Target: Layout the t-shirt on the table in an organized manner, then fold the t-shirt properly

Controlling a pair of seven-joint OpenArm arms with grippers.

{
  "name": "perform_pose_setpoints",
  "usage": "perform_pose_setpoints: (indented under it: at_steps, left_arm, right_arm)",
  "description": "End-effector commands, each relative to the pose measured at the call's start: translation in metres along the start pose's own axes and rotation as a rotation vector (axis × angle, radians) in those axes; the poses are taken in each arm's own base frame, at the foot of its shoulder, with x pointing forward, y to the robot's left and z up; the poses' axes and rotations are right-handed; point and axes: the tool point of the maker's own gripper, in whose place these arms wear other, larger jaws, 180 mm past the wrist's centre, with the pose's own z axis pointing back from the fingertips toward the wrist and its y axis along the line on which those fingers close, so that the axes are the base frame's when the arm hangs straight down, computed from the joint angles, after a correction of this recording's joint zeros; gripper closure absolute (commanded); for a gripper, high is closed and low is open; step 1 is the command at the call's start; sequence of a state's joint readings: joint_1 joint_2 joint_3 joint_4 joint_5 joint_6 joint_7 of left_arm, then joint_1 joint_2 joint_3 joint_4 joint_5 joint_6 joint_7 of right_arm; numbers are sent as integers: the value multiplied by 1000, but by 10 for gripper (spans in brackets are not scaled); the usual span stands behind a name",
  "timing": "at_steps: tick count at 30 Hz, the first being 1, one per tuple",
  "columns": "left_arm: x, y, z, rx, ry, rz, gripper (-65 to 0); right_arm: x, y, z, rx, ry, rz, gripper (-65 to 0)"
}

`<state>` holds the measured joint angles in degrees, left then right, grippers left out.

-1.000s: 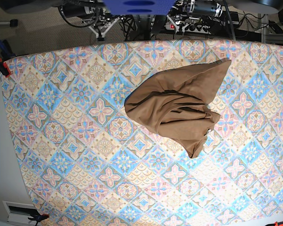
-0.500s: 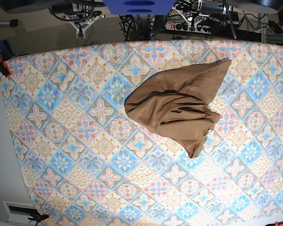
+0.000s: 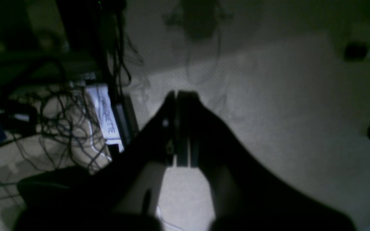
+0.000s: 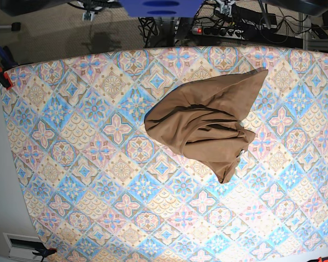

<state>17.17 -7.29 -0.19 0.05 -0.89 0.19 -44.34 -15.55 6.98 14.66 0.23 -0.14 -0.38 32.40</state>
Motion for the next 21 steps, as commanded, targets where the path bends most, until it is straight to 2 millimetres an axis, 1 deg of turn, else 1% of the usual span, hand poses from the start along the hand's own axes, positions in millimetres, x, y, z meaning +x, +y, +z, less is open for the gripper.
perform_pose_setpoints:
  at_steps: [1,3,5,6,7,8,9,10,11,14,16,21]
  left_arm:
    - [-6,0,10,-1,-27,-1,0]
    - [-3,11,21,10,-108,-16,0]
    - [4,14,33,13,-200,-19,0]
    - [-1,14,40,17,-206,-16,0]
    - [-4,17,42,33,-197,-5,0]
    - [0,24,41,58,-210,10,0]
    - [-1,27,42,82,-217,33,0]
    - [-4,34,48,115,-220,54,0]
    - [-2,40,50,142,-237,73,0]
    - [14,58,61,203,-328,90,0]
    - [28,60,74,203,-404,74,0]
    - [74,63,108,190,-587,28,0]
  right_arm:
    - [-5,-13,8,-33,-20,-14,0]
    - [-3,-22,15,-69,-75,-45,0]
    - [0,-30,23,-99,-136,-66,0]
    - [2,-34,28,-115,-165,-74,0]
    - [3,-37,33,-126,-196,-76,0]
    - [6,-40,38,-135,-232,-75,0]
    - [8,-42,43,-142,-267,-72,0]
    - [10,-44,50,-146,-304,-65,0]
    - [12,-46,56,-149,-338,-58,0]
    - [21,-49,75,-154,-450,-40,0]
    - [9,-52,81,-155,-422,-31,0]
    - [22,-54,81,-152,-473,-22,0]
